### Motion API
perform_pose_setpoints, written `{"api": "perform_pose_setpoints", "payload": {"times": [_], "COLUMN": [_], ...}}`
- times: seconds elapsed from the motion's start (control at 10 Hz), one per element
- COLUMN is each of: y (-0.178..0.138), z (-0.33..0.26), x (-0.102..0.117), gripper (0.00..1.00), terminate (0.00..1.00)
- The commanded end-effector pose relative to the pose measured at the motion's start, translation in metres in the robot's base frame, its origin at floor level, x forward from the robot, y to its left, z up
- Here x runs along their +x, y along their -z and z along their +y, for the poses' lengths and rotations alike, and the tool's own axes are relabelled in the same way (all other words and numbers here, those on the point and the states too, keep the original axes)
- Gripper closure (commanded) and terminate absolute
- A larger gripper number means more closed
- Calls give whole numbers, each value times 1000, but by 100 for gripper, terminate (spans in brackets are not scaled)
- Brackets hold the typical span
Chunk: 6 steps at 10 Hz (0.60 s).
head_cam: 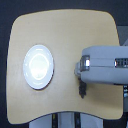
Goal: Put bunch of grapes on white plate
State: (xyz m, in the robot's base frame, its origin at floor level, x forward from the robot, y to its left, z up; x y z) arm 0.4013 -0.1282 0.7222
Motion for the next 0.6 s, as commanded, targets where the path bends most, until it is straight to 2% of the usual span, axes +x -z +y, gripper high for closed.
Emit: {"api": "perform_pose_setpoints", "payload": {"times": [0.0, 0.3, 0.5], "y": [-11, -34, -67], "z": [3, 6, 10], "x": [0, 5, 13], "gripper": [100, 100, 100], "terminate": [0, 0, 0]}}
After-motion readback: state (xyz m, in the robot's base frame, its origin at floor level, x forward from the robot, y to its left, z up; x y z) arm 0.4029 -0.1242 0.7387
